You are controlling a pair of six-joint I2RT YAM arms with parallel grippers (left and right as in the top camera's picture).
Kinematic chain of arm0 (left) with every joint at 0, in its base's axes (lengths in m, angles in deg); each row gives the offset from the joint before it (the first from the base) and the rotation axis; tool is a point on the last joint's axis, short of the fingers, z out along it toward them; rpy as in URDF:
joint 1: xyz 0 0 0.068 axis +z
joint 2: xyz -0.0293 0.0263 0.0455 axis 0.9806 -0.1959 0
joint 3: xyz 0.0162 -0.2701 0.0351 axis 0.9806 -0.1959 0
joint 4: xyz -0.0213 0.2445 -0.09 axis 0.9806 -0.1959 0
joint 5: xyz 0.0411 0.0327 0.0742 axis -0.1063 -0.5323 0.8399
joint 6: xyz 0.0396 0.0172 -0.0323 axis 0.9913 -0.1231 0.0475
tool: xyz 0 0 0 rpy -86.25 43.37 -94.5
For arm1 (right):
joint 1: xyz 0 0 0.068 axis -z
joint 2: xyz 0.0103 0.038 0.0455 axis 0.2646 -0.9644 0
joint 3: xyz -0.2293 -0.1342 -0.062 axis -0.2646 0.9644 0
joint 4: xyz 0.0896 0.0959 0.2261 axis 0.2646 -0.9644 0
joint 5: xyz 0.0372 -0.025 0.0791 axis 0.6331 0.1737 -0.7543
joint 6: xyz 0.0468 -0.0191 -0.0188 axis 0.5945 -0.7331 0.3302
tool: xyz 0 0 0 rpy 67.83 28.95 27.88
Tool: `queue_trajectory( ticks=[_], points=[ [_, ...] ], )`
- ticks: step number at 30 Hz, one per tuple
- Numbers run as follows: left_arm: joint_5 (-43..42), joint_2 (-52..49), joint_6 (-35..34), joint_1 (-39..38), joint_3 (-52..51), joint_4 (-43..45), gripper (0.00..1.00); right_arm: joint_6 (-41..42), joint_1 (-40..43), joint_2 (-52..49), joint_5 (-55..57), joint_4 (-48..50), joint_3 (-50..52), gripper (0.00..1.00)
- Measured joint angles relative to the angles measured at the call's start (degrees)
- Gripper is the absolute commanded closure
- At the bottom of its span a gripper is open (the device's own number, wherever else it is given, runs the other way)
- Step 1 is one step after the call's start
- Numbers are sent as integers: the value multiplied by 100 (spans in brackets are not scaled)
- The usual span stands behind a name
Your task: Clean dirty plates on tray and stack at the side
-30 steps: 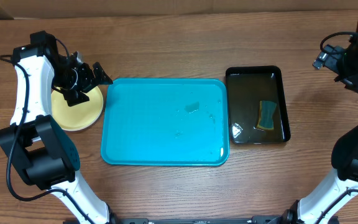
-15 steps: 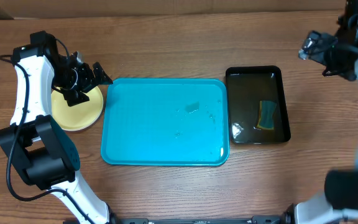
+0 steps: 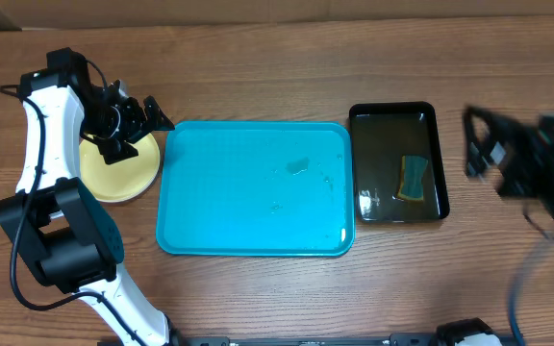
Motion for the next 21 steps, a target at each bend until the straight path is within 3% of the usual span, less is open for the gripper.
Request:
queue_trajectory(
  ticks=[13,21],
  points=[
    [0,0,0,0,0,2,0,-2,-15,2380,227,83,52,0],
    [0,0,0,0,0,2,0,-92,330,3508,278,944,1169,0]
  ],
)
